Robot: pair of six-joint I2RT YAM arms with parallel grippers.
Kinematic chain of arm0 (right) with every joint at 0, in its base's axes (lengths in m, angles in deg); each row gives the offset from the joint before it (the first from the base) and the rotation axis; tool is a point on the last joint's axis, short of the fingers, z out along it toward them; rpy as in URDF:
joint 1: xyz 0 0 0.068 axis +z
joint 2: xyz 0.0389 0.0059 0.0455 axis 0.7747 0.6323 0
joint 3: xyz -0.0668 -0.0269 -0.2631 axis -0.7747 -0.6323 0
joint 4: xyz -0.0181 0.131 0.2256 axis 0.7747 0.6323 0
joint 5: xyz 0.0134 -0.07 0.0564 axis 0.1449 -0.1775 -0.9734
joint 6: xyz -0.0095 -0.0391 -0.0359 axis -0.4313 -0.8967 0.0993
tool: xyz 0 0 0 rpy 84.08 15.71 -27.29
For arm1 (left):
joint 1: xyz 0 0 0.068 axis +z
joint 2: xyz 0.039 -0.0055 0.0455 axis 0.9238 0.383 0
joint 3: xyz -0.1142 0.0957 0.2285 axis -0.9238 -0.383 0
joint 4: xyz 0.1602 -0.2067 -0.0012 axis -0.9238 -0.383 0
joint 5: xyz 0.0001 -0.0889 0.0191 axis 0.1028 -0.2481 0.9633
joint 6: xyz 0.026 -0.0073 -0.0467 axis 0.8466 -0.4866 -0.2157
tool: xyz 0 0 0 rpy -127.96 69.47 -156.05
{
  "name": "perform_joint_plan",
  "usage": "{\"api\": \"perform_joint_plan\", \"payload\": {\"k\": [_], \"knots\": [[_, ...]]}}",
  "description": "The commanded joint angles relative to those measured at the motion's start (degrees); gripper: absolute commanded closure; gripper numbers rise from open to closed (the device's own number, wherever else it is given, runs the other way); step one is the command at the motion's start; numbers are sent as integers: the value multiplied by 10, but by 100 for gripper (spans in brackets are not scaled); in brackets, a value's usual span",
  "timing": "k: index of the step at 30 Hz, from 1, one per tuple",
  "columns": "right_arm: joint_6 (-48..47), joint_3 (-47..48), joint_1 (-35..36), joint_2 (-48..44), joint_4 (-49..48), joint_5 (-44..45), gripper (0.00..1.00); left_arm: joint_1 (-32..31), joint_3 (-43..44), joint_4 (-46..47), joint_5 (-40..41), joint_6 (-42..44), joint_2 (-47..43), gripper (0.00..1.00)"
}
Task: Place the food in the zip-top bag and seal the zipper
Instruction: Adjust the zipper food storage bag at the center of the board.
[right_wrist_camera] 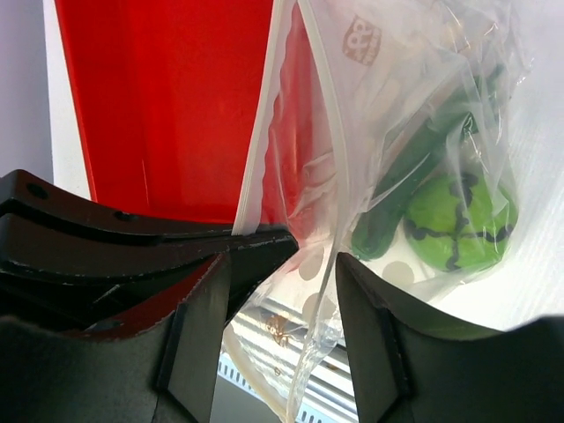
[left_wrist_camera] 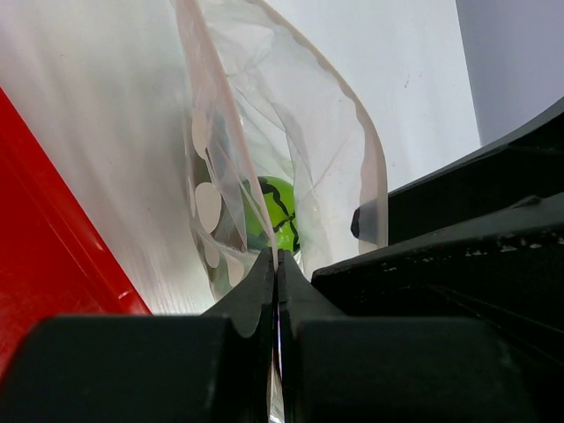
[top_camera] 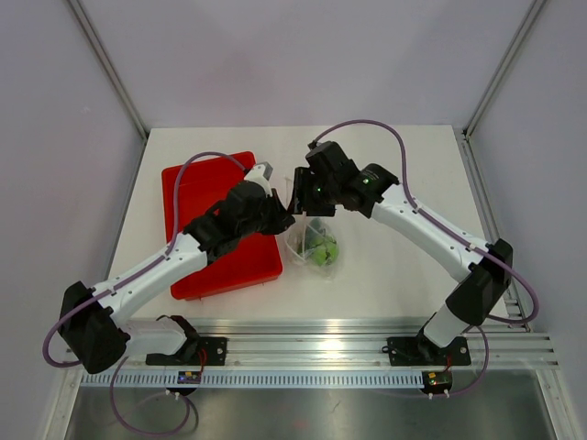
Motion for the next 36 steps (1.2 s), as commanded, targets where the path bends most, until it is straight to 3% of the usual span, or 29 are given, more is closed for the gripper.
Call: {"api": "perform_joint_plan", "payload": {"k": [1,7,19,25,36], "knots": [[-6,35,19,28,-7,20,41,-5,-7,68,-38,-10,-18,100],[2,41,28,36,-19,30,41,-5,-10,61,-42,1,-26,100],[16,14,28,-35,-41,52,42,17,-22,56,-30,-3,-61,100],[-27,-39,46,-86,-50,33,40,20,39,-17,-17,-44,-37,100],[-91,-91,100,-146,-29,62,31,20,59,-45,22,-98,-24,100]]}}
